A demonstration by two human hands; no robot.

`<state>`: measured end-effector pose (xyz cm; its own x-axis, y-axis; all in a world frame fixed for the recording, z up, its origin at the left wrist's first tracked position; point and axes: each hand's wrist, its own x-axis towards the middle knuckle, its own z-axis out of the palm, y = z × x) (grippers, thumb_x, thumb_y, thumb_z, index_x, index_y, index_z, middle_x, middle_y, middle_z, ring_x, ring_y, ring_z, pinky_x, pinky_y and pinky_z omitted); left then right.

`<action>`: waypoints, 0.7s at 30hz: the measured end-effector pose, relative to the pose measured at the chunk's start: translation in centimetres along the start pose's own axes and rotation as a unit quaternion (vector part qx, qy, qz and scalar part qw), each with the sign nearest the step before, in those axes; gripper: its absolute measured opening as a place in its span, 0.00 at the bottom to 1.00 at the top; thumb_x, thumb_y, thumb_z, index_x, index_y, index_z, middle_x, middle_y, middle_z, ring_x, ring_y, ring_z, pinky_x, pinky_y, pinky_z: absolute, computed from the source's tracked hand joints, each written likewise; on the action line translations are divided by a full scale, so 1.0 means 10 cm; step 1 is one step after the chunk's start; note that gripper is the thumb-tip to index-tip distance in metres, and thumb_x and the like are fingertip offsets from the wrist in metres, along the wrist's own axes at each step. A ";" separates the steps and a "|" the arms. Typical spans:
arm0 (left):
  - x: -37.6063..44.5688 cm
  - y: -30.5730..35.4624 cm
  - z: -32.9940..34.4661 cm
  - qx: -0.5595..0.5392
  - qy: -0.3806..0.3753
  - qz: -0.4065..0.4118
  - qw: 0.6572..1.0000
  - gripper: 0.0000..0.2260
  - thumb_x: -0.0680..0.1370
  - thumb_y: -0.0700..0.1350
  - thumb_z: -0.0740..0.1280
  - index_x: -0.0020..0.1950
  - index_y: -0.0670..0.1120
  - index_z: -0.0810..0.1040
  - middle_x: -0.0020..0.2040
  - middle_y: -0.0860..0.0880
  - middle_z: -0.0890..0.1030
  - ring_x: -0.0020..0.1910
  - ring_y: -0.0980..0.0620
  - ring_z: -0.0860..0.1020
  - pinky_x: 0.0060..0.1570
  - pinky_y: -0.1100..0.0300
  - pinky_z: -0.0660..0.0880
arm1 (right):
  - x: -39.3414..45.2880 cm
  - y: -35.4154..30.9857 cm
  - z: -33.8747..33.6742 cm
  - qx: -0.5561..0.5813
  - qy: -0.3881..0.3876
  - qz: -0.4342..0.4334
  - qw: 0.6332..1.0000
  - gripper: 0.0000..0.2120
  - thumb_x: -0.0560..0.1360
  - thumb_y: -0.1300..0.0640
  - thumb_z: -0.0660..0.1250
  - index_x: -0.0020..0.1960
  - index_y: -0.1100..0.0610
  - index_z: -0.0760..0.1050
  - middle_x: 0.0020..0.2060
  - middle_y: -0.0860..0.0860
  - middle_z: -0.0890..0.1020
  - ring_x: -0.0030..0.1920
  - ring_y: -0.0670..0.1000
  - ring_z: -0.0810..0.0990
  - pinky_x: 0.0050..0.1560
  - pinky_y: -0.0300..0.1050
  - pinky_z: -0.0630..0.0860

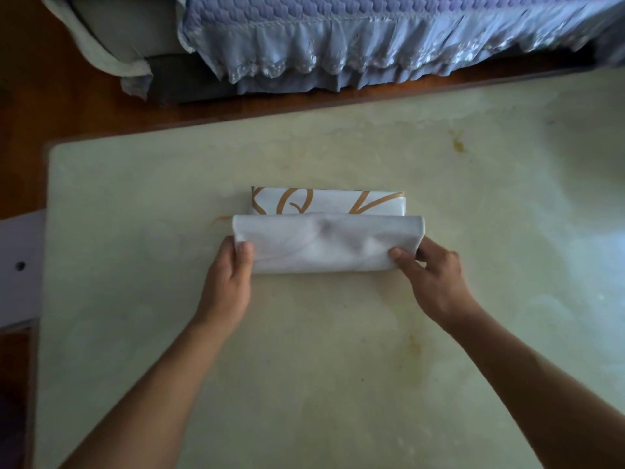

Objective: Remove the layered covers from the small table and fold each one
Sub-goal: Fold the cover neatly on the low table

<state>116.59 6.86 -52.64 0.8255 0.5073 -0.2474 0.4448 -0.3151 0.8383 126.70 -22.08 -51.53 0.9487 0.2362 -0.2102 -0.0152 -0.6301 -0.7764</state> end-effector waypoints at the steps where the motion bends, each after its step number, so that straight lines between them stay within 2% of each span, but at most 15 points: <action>1: 0.01 0.05 0.09 0.022 0.032 0.001 0.999 0.19 0.82 0.57 0.54 0.52 0.43 0.74 0.45 0.51 0.80 0.46 0.51 0.77 0.46 0.54 0.71 | -0.05 -0.03 0.01 0.011 0.002 0.015 1.000 0.12 0.79 0.48 0.66 0.54 0.56 0.79 0.42 0.46 0.84 0.46 0.50 0.81 0.47 0.45 0.76; 2: 0.02 0.09 0.17 0.047 0.060 0.008 0.997 0.19 0.82 0.56 0.53 0.52 0.41 0.73 0.45 0.44 0.80 0.46 0.43 0.77 0.44 0.51 0.70 | -0.11 -0.06 0.02 0.019 0.007 0.027 0.999 0.10 0.80 0.50 0.66 0.58 0.54 0.78 0.44 0.43 0.83 0.48 0.48 0.80 0.48 0.41 0.76; 3: 0.06 0.11 0.22 0.082 0.084 0.015 0.993 0.19 0.83 0.55 0.54 0.51 0.40 0.72 0.46 0.39 0.81 0.46 0.37 0.78 0.42 0.48 0.69 | -0.14 -0.09 0.04 0.027 0.009 0.041 0.999 0.11 0.81 0.49 0.65 0.60 0.52 0.76 0.45 0.42 0.82 0.48 0.48 0.79 0.48 0.42 0.75; 5: 0.16 0.14 0.29 0.158 0.103 0.021 0.982 0.18 0.85 0.53 0.56 0.51 0.39 0.72 0.48 0.32 0.81 0.48 0.30 0.78 0.42 0.44 0.71 | -0.16 -0.16 0.08 0.024 0.023 0.059 0.998 0.16 0.80 0.40 0.58 0.56 0.51 0.73 0.45 0.46 0.80 0.45 0.49 0.77 0.45 0.50 0.73; 7: 0.26 0.21 0.31 0.226 0.104 -0.015 0.969 0.19 0.86 0.54 0.55 0.54 0.38 0.72 0.52 0.31 0.80 0.52 0.29 0.78 0.46 0.43 0.71 | -0.08 -0.22 0.15 -0.002 0.082 0.051 0.995 0.19 0.79 0.37 0.51 0.44 0.51 0.69 0.40 0.48 0.75 0.42 0.45 0.73 0.41 0.50 0.66; 9: 0.33 0.26 0.34 0.264 0.100 -0.053 0.958 0.21 0.86 0.55 0.54 0.56 0.37 0.73 0.55 0.31 0.80 0.55 0.30 0.77 0.50 0.42 0.71 | 0.07 -0.28 0.24 -0.039 0.132 0.070 0.988 0.21 0.81 0.39 0.48 0.41 0.54 0.65 0.38 0.53 0.75 0.41 0.53 0.74 0.40 0.50 0.65; 10: 0.36 0.28 0.34 0.271 0.102 -0.061 0.955 0.22 0.86 0.55 0.54 0.56 0.37 0.73 0.56 0.31 0.80 0.56 0.30 0.77 0.51 0.42 0.71 | 0.16 -0.33 0.30 -0.060 0.140 0.096 0.984 0.22 0.83 0.40 0.48 0.42 0.55 0.65 0.40 0.57 0.77 0.43 0.60 0.75 0.41 0.52 0.66; 12: 0.41 0.33 0.35 0.279 0.118 -0.068 0.951 0.22 0.86 0.55 0.55 0.56 0.36 0.73 0.55 0.30 0.80 0.56 0.29 0.77 0.51 0.41 0.71 | 0.31 -0.37 0.37 -0.098 0.133 0.169 0.972 0.20 0.84 0.41 0.47 0.46 0.55 0.65 0.47 0.63 0.79 0.50 0.65 0.76 0.46 0.54 0.67; 14: 0.44 0.38 0.37 0.264 0.145 -0.055 0.952 0.21 0.86 0.54 0.55 0.54 0.35 0.73 0.53 0.30 0.80 0.54 0.29 0.77 0.49 0.41 0.70 | 0.43 -0.37 0.41 -0.098 0.131 0.231 0.959 0.19 0.84 0.41 0.46 0.49 0.54 0.66 0.54 0.63 0.79 0.56 0.66 0.75 0.50 0.54 0.65; 16: 0.47 0.44 0.39 0.233 0.172 -0.035 0.957 0.21 0.85 0.54 0.56 0.51 0.36 0.74 0.51 0.30 0.80 0.52 0.29 0.77 0.46 0.41 0.69 | 0.52 -0.37 0.41 -0.088 0.138 0.257 0.952 0.20 0.85 0.42 0.47 0.54 0.57 0.69 0.59 0.61 0.76 0.60 0.65 0.74 0.50 0.51 0.61; 19: 0.54 0.43 0.45 0.184 0.195 -0.026 0.963 0.20 0.85 0.54 0.57 0.49 0.37 0.74 0.49 0.32 0.81 0.50 0.30 0.77 0.44 0.42 0.67 | 0.63 -0.37 0.40 -0.081 0.136 0.296 0.942 0.21 0.85 0.43 0.47 0.62 0.58 0.68 0.63 0.59 0.72 0.62 0.65 0.72 0.50 0.51 0.60; 21: 0.57 0.42 0.46 0.206 0.184 -0.038 0.960 0.21 0.85 0.56 0.57 0.50 0.37 0.73 0.50 0.32 0.81 0.50 0.30 0.78 0.43 0.42 0.69 | 0.66 -0.39 0.44 -0.085 0.141 0.311 0.936 0.20 0.85 0.44 0.48 0.65 0.56 0.67 0.63 0.59 0.71 0.61 0.65 0.73 0.51 0.52 0.62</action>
<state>124.73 4.76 -52.77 0.6406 0.7664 -0.0483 0.6609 -0.5182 0.5428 131.65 -14.86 -52.51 0.8195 -0.4045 -0.4060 -0.5640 -0.6950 -0.4459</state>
